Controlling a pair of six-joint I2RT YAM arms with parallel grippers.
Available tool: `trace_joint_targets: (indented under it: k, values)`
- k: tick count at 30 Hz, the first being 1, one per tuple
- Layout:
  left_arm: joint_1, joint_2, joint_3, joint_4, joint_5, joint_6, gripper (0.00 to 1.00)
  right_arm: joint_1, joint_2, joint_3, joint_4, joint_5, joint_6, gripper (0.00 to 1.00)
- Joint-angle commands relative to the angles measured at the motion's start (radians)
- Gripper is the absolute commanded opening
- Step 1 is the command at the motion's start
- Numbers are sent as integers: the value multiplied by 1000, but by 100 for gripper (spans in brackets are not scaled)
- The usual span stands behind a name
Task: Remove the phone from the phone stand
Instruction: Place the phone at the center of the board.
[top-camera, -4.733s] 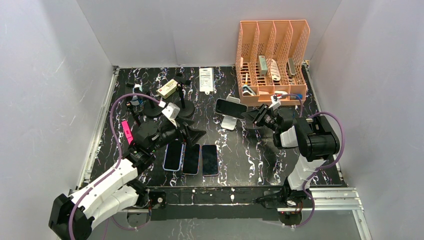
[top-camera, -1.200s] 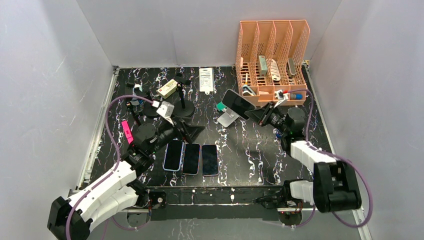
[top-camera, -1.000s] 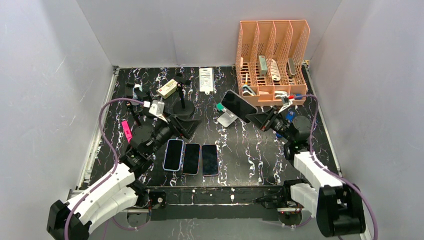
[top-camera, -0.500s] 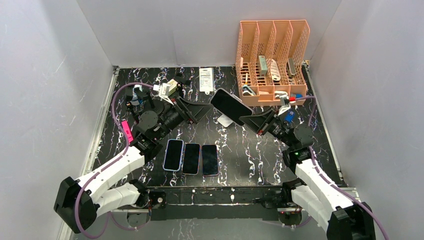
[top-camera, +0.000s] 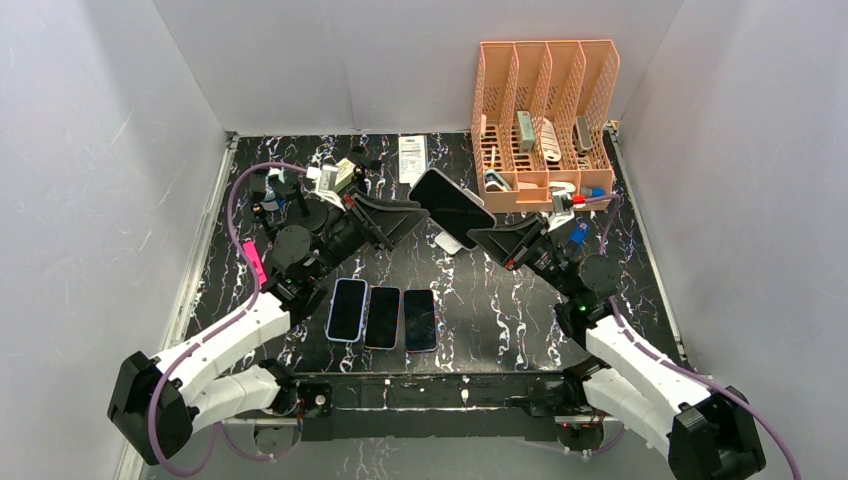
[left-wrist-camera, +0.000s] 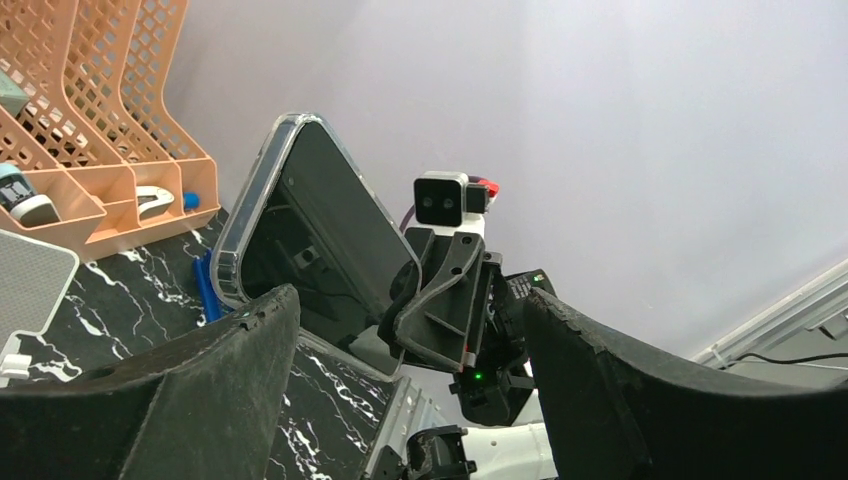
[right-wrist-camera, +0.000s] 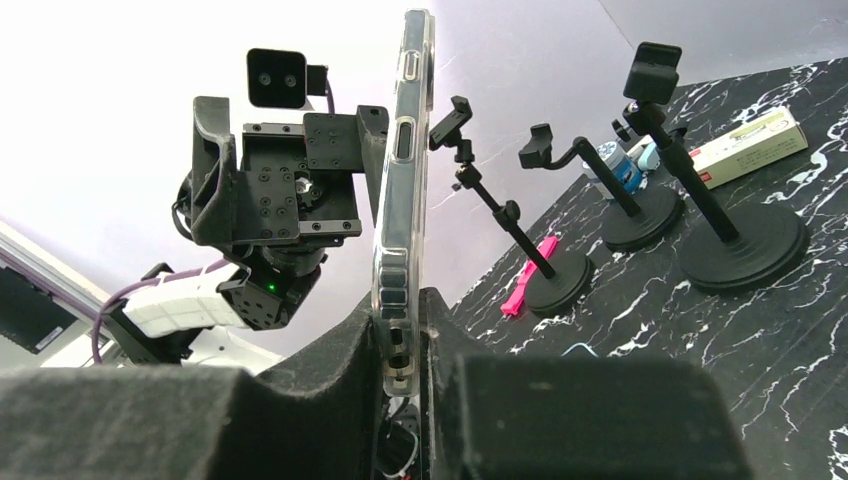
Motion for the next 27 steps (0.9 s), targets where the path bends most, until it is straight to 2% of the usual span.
trace_joint_targets:
  k: [1, 9, 16, 24, 27]
  values:
    - [-2, -60, 9, 20, 1, 16, 79, 16, -40, 82, 157, 53, 16, 1]
    - [-2, -172, -27, 19, -35, 27, 79, 19, -87, 103, 114, 66, 11, 1]
    - [-4, -115, 21, 20, 11, -5, 79, 66, -35, 122, 214, 63, 64, 1]
    - [-20, -59, 80, 28, 29, -6, 71, 141, 29, 123, 342, 96, 89, 1]
    - [-27, -47, 84, 45, 24, -16, 64, 160, 54, 120, 384, 108, 100, 1]
